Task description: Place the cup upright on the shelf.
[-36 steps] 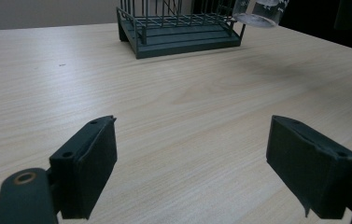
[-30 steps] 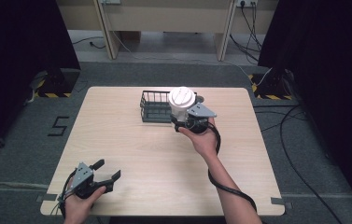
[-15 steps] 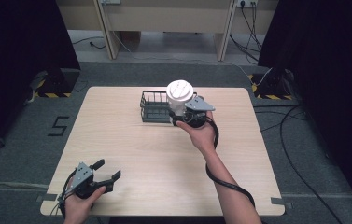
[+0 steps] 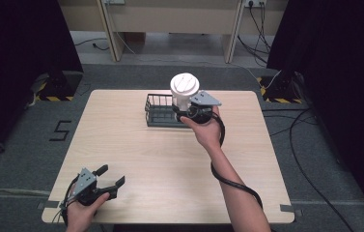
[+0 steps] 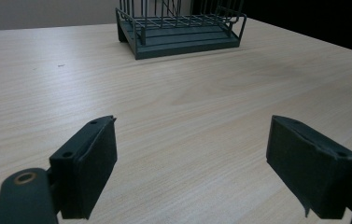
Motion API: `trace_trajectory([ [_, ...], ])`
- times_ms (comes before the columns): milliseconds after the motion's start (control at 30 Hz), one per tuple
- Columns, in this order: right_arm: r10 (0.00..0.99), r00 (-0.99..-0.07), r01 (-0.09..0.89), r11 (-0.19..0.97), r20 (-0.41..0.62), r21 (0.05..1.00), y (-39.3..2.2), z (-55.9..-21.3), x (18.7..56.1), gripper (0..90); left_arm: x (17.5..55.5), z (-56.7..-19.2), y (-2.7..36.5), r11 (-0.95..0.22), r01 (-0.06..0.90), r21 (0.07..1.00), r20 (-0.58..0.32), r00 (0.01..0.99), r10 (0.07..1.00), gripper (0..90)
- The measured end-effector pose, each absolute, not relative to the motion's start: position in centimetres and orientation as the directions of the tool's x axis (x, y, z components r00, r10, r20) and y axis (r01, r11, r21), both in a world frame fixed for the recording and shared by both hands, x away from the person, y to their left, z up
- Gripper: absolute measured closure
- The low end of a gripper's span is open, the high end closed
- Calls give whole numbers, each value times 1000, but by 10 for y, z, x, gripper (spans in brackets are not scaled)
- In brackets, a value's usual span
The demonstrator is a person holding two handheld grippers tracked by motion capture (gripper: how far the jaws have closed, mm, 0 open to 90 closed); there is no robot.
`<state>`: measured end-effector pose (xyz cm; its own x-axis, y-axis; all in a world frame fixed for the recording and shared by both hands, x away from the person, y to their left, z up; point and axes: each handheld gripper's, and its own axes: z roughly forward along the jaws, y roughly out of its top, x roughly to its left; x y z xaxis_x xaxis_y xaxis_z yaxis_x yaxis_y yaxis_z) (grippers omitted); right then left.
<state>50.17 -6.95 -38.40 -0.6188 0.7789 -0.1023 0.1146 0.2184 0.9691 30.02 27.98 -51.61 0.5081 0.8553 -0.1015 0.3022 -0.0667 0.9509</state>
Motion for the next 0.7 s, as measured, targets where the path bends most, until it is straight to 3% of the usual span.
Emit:
trace_trajectory([
  [700,802,-589,136,216,-96,967,-62,-367,527,185,301,-516,280,-65,301,951,-103,509,854,158],
])
